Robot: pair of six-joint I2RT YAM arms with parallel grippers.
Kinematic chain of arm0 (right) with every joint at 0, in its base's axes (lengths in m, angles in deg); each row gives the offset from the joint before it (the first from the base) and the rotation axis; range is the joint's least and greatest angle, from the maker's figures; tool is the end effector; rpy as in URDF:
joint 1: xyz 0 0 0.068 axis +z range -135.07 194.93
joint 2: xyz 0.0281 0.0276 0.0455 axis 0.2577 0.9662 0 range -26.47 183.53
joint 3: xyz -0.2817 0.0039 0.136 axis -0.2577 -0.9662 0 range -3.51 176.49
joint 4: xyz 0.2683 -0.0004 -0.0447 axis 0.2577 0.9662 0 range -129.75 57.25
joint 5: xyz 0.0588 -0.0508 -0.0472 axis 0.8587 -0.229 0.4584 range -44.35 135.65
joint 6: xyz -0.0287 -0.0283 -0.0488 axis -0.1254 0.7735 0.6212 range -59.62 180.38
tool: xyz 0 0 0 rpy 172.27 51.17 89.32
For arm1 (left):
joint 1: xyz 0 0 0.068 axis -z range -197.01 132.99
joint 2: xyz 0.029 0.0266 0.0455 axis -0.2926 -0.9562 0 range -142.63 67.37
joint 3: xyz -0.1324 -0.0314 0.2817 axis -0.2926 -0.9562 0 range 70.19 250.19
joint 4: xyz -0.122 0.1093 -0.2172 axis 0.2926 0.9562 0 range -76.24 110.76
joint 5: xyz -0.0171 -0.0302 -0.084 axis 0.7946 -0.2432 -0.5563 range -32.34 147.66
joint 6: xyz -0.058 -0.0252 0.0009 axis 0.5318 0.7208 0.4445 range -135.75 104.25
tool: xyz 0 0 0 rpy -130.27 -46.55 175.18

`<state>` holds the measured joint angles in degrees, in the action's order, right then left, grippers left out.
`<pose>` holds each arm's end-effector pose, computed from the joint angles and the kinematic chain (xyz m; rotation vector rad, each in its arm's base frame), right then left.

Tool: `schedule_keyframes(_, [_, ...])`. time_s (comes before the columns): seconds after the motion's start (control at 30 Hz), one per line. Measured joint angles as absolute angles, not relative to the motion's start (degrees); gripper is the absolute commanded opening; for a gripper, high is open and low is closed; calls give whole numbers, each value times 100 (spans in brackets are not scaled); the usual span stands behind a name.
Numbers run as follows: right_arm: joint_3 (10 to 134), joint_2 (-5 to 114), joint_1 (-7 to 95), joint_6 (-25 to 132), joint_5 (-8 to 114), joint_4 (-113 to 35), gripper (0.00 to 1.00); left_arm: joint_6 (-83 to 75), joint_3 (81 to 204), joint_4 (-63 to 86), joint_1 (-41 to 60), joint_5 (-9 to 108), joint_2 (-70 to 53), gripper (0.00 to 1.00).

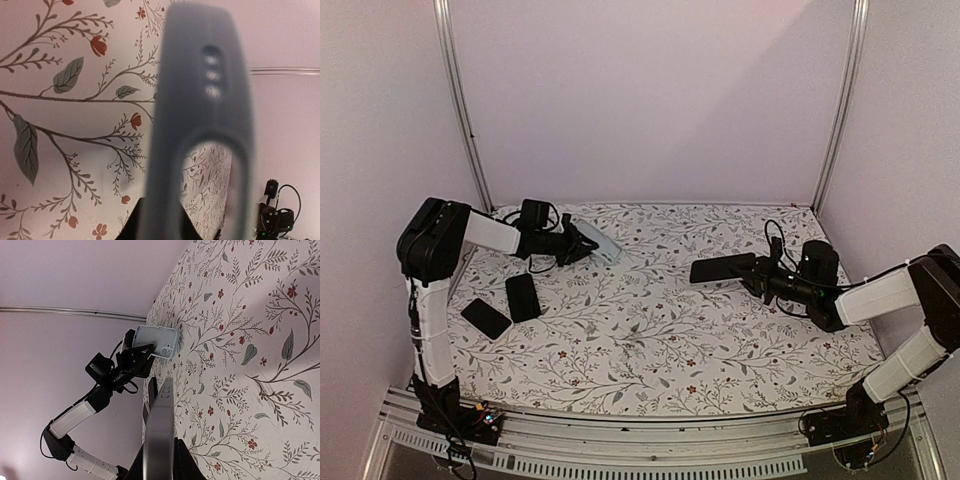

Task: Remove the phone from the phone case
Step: Place the phone case at the center of the board.

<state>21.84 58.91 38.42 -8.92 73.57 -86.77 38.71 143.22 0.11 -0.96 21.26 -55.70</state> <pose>0.2563 0.1361 0.1993 0.4218 2.0329 1.5219 0.4611 -0.1626 0.1443 -0.4103 2.3819 -1.3356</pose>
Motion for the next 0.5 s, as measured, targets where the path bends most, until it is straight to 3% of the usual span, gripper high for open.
schedule_keyframes(0.2, [2448, 6055, 3842, -724, 7366, -8371, 11, 3540, 14484, 339, -109, 2298, -5570, 54])
schedule_keyframes(0.5, [2997, 6368, 3831, -394, 7353, -7716, 11, 3018, 14543, 985, -133, 2792, -5539, 65])
